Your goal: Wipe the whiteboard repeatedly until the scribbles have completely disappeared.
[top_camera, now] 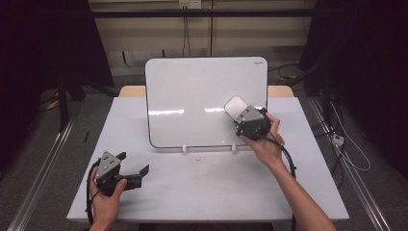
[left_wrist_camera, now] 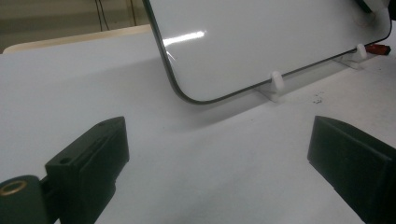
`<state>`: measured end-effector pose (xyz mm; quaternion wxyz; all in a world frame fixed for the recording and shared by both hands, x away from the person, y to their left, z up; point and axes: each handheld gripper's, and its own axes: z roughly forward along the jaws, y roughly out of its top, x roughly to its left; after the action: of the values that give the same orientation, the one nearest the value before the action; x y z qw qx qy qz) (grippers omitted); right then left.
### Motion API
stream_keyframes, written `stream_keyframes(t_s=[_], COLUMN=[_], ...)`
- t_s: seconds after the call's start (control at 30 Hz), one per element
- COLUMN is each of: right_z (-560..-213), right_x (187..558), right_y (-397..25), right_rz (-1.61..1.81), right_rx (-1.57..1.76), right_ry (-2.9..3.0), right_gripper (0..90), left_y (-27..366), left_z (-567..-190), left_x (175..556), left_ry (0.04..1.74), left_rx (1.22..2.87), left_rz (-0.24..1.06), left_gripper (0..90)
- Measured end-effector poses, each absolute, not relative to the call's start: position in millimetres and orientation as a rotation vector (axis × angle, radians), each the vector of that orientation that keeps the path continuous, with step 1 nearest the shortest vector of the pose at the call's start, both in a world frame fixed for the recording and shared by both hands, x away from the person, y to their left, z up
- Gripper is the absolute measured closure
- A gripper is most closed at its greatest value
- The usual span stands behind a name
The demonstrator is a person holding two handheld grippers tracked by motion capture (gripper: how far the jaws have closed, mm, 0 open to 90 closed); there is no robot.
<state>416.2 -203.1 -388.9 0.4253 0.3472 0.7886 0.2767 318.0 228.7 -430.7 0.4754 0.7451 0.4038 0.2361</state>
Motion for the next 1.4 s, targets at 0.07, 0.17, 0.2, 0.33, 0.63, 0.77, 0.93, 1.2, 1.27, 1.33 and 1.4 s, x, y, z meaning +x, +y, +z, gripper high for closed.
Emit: stream_keyframes(t_s=[0.07,0.17,0.2,0.33,0.63,0.77,0.93,1.2,1.27,1.33,1.4], right_z=[-382,-375,-372,-371,-392,-404,-415,-427,-426,-423,-417], right_x=[421,428,430,431,410,400,391,380,382,384,389], right_y=[-211,-220,-223,-227,-226,-222,-213,-193,-195,-197,-204], right_rz=[0.700,0.709,0.712,0.717,0.671,0.670,0.674,0.634,0.634,0.637,0.653], right_rx=[0.897,0.928,0.936,0.942,0.893,0.905,0.872,0.789,0.779,0.790,0.823], right_ry=[1.952,1.929,1.923,1.903,1.935,1.927,1.952,2.031,2.036,2.027,2.005], right_gripper=[31.7,31.7,31.7,31.8,31.8,31.7,31.8,31.7,31.7,31.8,31.7], left_y=[229,229,229,229,228,227,225,225,226,227,227], left_z=[-431,-431,-431,-431,-431,-432,-431,-431,-431,-432,-431], left_x=[318,318,318,318,317,319,319,318,318,319,318], left_ry=[0.988,0.988,0.988,0.991,0.989,0.992,0.983,0.986,0.987,0.992,0.993], left_rx=[1.822,1.825,1.825,1.817,1.816,1.826,1.824,1.827,1.828,1.819,1.815], left_rz=[0.576,0.576,0.576,0.575,0.576,0.573,0.572,0.572,0.573,0.572,0.571], left_gripper=[5.3,5.3,5.3,5.3,5.3,5.3,5.3,5.3,5.3,5.3,5.3])
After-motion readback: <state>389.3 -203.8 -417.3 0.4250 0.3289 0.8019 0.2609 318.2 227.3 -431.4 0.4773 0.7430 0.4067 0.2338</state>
